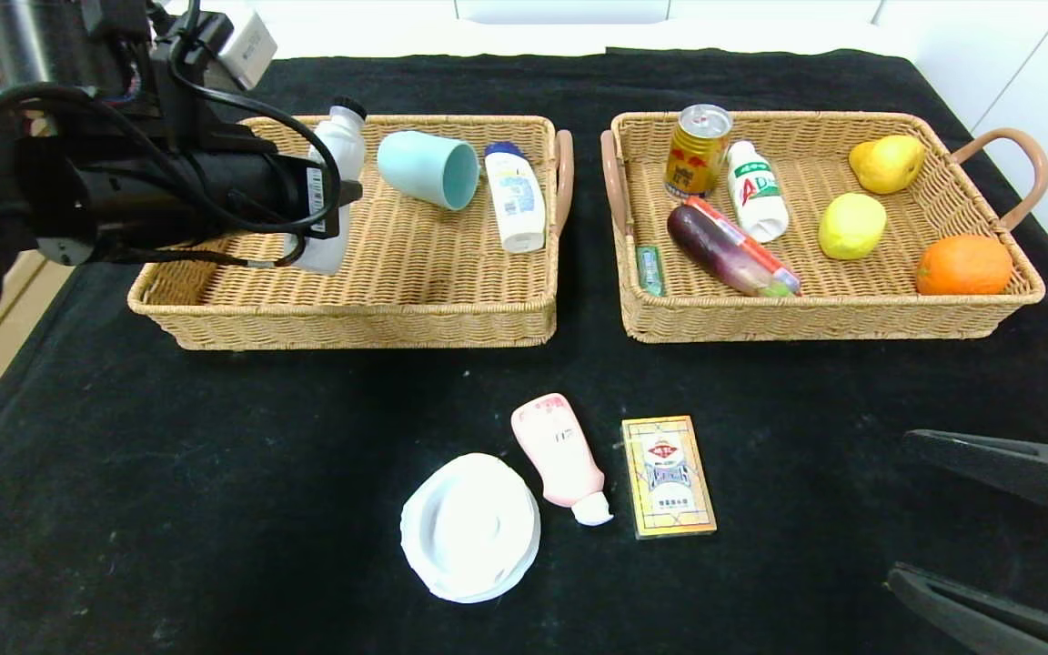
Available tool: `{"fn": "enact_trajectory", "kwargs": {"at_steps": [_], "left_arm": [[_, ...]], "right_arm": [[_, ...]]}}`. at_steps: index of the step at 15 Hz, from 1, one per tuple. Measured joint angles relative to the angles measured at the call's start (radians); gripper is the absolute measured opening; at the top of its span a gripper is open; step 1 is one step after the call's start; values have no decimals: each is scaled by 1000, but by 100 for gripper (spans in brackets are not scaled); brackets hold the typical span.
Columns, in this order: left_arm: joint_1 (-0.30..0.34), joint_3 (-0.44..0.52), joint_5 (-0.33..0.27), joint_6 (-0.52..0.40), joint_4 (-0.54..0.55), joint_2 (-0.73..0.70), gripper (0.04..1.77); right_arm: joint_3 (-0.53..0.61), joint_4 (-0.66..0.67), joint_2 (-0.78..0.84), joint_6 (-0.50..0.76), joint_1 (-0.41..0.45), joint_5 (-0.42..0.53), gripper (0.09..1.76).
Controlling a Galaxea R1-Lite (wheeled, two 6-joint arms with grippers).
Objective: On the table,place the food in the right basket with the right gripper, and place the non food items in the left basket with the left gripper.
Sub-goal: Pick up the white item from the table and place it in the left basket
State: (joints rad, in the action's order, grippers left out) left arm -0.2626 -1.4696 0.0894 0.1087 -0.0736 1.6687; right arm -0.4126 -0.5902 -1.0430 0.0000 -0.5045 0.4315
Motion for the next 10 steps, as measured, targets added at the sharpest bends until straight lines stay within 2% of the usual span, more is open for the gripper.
{"fn": "enact_trajectory", "kwargs": {"at_steps": [4,7,8,10], "left_arm": [[20,-73,0,-26,-24,105,64],[32,-86,-2,-31,-26,141,64],[36,-86,-2,-31,-25,146,69],[38,-88,-3,-31,-24,151,93]], "right_arm": [[-1,-3,1,0,2,0,171],[-1,-3,2,0,2,0,171],[-1,-3,2,0,2,1,171],[-1,-2,1,0,2,1,171]]}}
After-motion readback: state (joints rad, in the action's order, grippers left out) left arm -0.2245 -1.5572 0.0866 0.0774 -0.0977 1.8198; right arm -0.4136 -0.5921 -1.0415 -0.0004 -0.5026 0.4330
